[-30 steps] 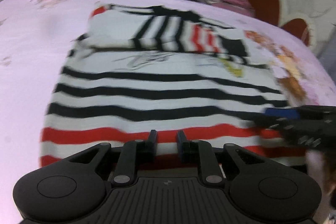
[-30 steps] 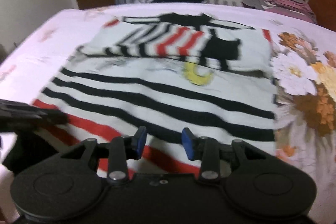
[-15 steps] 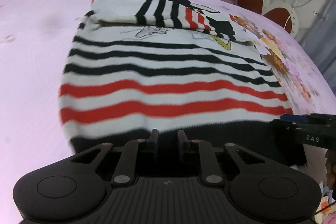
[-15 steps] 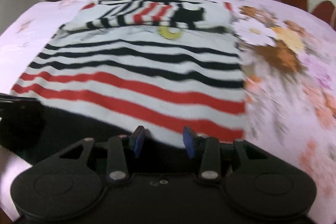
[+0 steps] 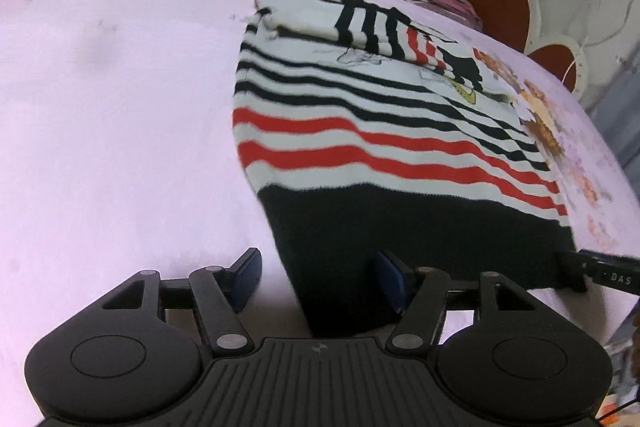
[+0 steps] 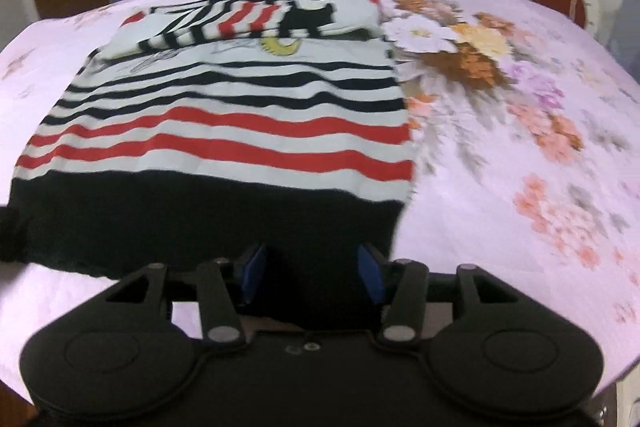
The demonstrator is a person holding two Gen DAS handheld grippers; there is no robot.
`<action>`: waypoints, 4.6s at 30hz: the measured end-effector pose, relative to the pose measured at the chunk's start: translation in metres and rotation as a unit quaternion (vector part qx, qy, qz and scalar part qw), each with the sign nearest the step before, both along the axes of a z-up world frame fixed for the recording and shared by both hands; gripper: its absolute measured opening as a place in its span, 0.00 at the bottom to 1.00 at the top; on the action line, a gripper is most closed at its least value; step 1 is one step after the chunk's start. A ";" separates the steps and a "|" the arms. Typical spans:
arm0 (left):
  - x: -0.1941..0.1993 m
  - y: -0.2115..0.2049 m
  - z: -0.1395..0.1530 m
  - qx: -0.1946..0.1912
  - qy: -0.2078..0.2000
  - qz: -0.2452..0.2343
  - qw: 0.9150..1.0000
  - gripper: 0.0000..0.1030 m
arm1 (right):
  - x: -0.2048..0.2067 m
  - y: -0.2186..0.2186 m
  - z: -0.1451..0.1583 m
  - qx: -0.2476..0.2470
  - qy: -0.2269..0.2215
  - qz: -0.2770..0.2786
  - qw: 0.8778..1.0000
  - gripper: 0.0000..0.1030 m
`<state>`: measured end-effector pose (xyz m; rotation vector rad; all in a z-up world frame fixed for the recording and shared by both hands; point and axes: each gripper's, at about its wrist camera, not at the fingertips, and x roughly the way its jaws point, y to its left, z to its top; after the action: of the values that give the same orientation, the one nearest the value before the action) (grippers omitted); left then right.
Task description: Fold small clothes
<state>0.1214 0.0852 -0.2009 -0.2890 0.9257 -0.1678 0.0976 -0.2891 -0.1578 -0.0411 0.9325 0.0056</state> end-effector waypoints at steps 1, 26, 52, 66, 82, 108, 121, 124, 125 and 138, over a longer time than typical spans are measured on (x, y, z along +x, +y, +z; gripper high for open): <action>-0.001 0.002 -0.001 -0.007 -0.001 0.001 1.000 0.61 | -0.002 -0.004 0.000 0.007 0.001 -0.009 1.000 0.50; 0.037 -0.011 0.033 -0.030 -0.067 -0.043 0.996 0.11 | 0.023 -0.016 0.024 0.098 -0.007 -0.002 0.995 0.11; 0.119 -0.023 0.038 -0.027 -0.063 -0.003 0.998 0.11 | 0.110 -0.026 0.031 0.115 -0.026 0.012 0.993 0.11; 0.142 -0.030 0.049 -0.025 -0.081 0.007 0.996 0.11 | 0.130 -0.027 0.047 0.113 -0.048 0.021 0.992 0.11; 0.187 -0.034 0.066 -0.009 -0.113 0.013 0.993 0.11 | 0.181 -0.026 0.059 0.109 -0.073 0.021 0.991 0.11; 0.351 -0.030 0.049 -0.012 -0.083 0.090 0.992 0.11 | 0.362 -0.046 0.033 0.157 -0.059 -0.010 0.986 0.11; 0.411 -0.027 0.017 -0.011 -0.016 0.115 0.993 0.11 | 0.422 -0.052 -0.004 0.183 -0.018 -0.037 0.982 0.11; 0.417 -0.028 0.013 -0.011 -0.007 0.116 0.993 0.11 | 0.430 -0.053 -0.007 0.182 -0.020 -0.040 0.982 0.12; 0.419 -0.029 0.012 -0.007 -0.006 0.113 0.994 0.11 | 0.432 -0.052 -0.007 0.178 -0.021 -0.037 0.983 0.12; 0.422 -0.010 0.038 0.023 -0.056 0.137 0.989 0.77 | 0.446 -0.080 0.008 0.181 -0.076 -0.047 0.979 0.35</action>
<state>0.5432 0.0752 -0.1634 -0.3577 0.7690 0.0888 0.5434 -0.3692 -0.1499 0.3362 0.7675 0.0823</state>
